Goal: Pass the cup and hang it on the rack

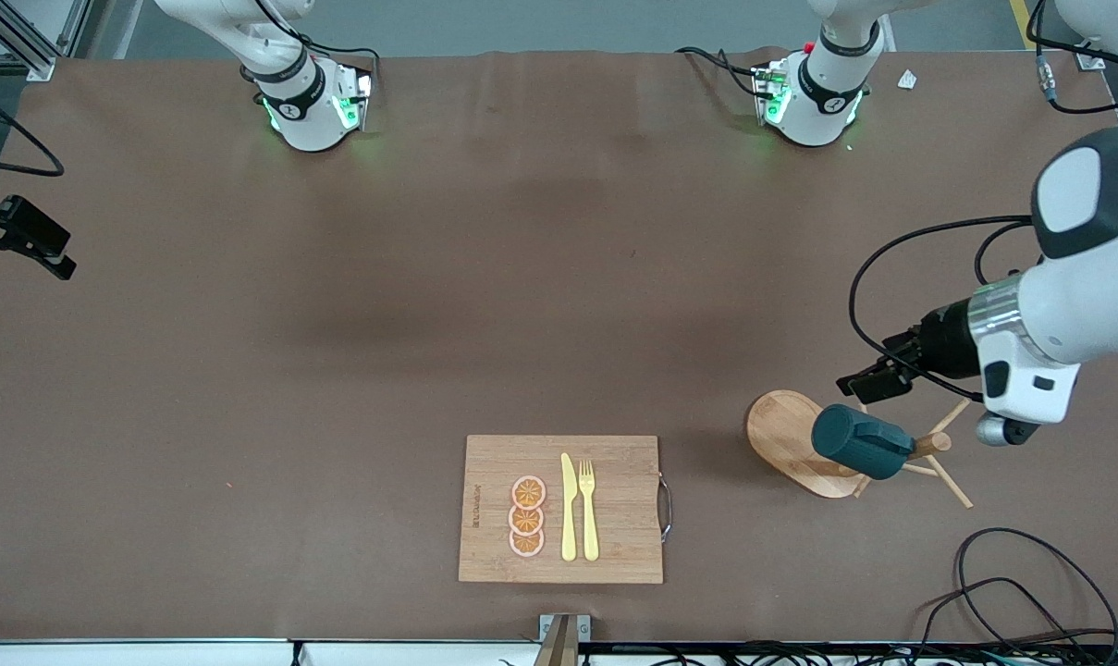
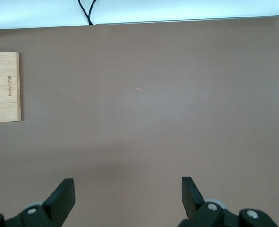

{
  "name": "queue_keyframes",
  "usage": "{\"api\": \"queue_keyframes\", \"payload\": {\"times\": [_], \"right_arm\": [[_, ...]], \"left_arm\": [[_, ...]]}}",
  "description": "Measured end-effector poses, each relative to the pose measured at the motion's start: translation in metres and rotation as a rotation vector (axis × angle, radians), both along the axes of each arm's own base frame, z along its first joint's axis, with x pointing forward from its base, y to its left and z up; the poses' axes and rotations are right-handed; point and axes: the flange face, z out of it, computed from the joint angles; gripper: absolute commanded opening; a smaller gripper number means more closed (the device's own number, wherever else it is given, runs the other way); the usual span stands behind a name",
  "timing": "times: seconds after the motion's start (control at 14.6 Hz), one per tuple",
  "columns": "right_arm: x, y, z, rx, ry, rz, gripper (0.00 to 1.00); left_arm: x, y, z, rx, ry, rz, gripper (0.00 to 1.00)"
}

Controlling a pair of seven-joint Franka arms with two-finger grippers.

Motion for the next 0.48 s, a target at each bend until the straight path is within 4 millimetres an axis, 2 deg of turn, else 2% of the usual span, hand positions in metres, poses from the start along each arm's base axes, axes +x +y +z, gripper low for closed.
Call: {"api": "queue_keyframes", "payload": {"times": [0.14,0.48], "right_arm": [[0.000,0.000,0.000,0.000,-0.001,0.000,1.00],[0.000,0.000,0.000,0.000,-0.003,0.001,1.00]], "left_arm": [[-0.006,-0.010,0.014,0.075,-0.060,-0.112,1.00],[-0.024,-0.003,0.051,0.179,-0.116,-0.310,1.00]]}}
